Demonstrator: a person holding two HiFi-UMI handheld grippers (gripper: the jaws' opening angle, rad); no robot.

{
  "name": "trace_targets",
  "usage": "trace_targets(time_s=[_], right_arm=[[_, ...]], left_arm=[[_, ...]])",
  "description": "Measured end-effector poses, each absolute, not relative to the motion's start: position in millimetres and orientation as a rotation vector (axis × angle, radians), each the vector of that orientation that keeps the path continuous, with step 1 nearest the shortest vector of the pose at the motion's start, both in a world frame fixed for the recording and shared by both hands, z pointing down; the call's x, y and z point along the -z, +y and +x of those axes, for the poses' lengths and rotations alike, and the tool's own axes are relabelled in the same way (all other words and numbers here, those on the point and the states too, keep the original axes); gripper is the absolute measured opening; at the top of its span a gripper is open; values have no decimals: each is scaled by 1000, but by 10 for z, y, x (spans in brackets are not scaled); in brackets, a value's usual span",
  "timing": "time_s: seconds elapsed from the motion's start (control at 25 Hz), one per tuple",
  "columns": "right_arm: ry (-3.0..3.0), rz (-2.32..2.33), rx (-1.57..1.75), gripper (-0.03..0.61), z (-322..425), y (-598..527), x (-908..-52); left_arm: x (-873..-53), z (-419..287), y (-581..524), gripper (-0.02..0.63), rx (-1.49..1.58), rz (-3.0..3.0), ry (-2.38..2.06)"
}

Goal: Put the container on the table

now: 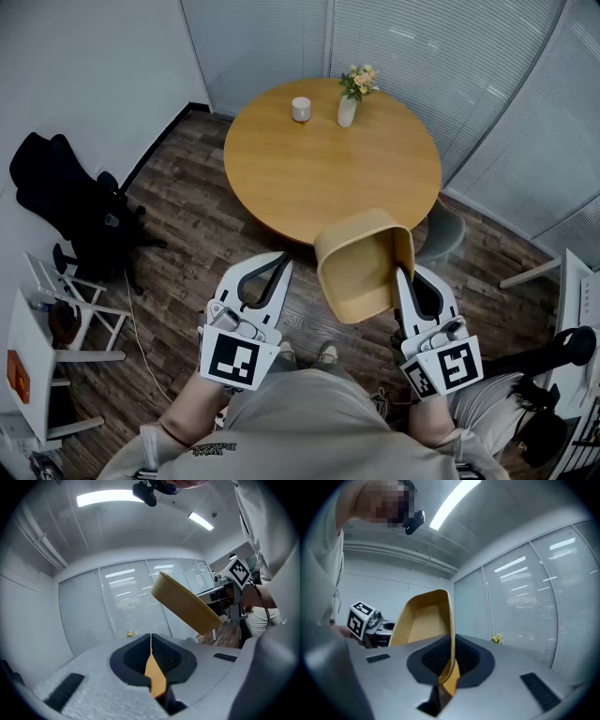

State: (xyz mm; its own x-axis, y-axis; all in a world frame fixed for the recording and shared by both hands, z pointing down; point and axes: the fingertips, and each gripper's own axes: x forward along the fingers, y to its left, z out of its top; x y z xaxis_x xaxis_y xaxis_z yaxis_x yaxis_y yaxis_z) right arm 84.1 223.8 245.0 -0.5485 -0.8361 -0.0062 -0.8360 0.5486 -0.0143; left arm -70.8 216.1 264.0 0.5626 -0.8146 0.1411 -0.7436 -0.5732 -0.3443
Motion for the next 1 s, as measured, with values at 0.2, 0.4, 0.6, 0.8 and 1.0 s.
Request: trace_targets(time_s=[0.2,0.4,0.6,0.8,1.0], right_arm=[[2735,-1496,24,32,876,2264,-2432],[2733,-1486,39,32,923,2272,-2441],[2739,-1485,36,32,976,2250,-2447],[2746,-1451,47,32,1060,2237,-2439],[2756,-1448,60,32,1194,2152,-2504]], left_arm=[[-2606,-724,2192,28,386,-2543,1309],[-2628,-685,2198,28,320,-2632,1341],[-2666,-677,2177,28,378,-2589,1357],[-2704,-531,2197,28,415,-2574,1339],[-2718,-399,2201,28,408,-2584,1352]])
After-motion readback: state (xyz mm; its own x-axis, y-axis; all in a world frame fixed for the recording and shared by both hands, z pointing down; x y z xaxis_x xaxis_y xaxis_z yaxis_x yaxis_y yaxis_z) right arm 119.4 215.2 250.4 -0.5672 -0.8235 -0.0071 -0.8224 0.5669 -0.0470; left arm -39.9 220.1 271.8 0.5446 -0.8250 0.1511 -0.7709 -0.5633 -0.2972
